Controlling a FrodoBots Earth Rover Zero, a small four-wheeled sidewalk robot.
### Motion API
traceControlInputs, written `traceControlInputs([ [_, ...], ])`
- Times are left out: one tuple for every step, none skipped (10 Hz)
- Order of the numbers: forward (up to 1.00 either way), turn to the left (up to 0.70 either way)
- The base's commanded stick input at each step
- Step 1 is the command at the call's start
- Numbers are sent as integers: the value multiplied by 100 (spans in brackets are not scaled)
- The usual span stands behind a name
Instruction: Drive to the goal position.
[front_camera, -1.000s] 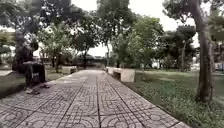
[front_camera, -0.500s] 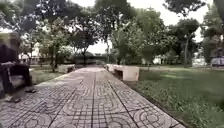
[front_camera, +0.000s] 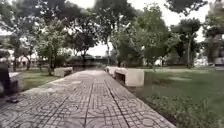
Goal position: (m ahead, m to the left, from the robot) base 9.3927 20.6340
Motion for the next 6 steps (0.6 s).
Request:
traceControlInputs([
  [100, 0],
  [100, 0],
  [100, 0],
  [100, 0],
  [100, 0],
  [100, 0],
])
